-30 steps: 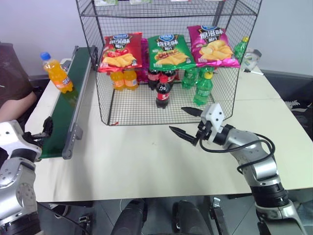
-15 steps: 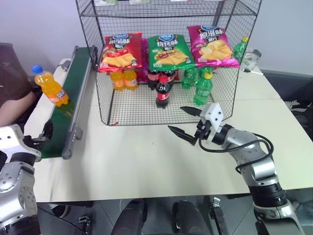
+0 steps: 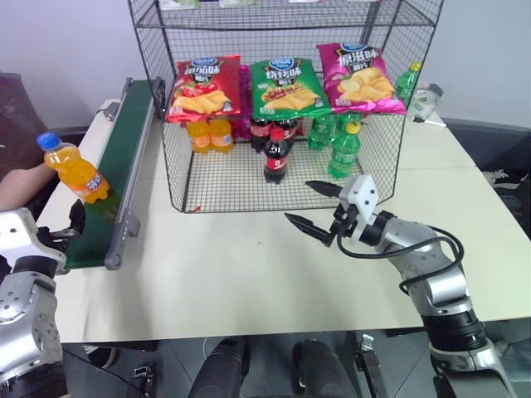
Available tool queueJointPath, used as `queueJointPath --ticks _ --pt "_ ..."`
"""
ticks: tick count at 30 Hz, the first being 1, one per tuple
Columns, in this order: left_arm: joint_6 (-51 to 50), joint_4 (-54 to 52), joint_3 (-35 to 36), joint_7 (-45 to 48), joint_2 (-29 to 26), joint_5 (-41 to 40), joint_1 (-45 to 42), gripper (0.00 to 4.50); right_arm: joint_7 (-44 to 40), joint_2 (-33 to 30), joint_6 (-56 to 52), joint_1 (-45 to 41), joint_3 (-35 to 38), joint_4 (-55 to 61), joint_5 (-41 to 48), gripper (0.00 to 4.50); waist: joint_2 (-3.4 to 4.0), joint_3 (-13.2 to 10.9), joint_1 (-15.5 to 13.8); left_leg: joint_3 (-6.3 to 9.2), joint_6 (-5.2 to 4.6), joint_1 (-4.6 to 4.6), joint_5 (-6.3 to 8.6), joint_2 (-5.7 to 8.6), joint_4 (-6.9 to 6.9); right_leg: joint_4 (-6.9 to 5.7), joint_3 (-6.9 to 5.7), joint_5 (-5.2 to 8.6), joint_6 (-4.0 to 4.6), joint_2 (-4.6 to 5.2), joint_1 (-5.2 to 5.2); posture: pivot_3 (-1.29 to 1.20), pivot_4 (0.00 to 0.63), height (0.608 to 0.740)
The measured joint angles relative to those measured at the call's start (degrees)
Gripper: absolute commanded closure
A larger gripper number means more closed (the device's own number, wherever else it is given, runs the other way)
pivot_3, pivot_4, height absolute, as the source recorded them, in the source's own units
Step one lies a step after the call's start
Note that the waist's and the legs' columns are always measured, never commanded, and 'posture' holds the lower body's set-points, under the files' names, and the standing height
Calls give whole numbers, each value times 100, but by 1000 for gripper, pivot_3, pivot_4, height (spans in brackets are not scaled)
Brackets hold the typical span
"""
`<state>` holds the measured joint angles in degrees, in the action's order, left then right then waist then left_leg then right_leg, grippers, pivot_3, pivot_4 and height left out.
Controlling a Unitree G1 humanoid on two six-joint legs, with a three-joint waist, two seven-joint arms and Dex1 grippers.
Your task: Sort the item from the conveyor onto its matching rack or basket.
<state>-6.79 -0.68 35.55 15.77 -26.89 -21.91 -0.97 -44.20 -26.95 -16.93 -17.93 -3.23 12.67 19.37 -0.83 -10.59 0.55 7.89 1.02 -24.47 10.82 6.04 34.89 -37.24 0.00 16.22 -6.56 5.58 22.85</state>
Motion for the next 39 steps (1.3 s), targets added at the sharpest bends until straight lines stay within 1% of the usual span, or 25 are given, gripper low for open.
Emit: queueJointPath --ticks 17,18,19,20,21,22,29,34,37,39 --pt "-6 0 0 -1 1 -145 -26 41 -13 1 4 -3 0 0 0 0 0 0 -1 0 0 0 0 0 0 0 0 0 0 0 0 0 150 740" --pt "-6 0 0 1 1 -172 -27 548 -13 1 4 -2 0 0 0 0 0 0 0 0 0 0 0 0 1 0 0 0 0 0 0 0 150 740" --pt "-6 -1 0 10 1 -213 -27 960 -13 2 4 -2 0 0 0 0 0 0 -1 0 0 0 0 0 1 0 0 0 0 0 0 0 150 740" --pt "-5 -2 1 12 3 -236 -35 1274 -13 5 4 -3 0 0 0 0 0 0 0 0 0 0 0 0 1 0 0 0 0 0 0 0 150 740" --pt "-5 -2 13 4 3 -245 -39 1754 -13 5 4 -2 0 0 0 0 0 0 0 0 0 0 0 0 0 -1 0 0 0 0 -1 0 150 740" --pt "-1 -8 16 6 3 -251 -40 1809 -13 6 4 -3 0 0 0 0 1 0 -2 0 0 1 0 0 0 -1 0 0 0 0 -1 0 150 740" --pt "-30 -189 27 20 -11 -267 16 1814 -15 20 6 -6 -1 0 -1 0 4 2 1 0 0 4 0 0 -2 -2 0 0 0 0 -2 0 150 740" --pt "-421 -416 -25 128 -124 -538 -80 1814 -25 24 5 -27 -1 0 0 0 -3 0 -47 2 0 0 0 0 10 -1 -2 1 1 -1 -5 0 150 740" --pt "-803 -867 -283 313 -304 -838 -365 1814 -54 25 7 -74 -14 -3 0 0 -5 0 -118 1 0 -1 0 1 14 0 -2 1 2 0 -6 0 150 740" --pt "-1088 -1274 -579 454 -423 -1029 -644 1814 -72 26 11 -101 -27 -5 0 0 -4 0 -136 1 0 0 0 2 15 1 -1 1 2 0 -7 0 150 740"
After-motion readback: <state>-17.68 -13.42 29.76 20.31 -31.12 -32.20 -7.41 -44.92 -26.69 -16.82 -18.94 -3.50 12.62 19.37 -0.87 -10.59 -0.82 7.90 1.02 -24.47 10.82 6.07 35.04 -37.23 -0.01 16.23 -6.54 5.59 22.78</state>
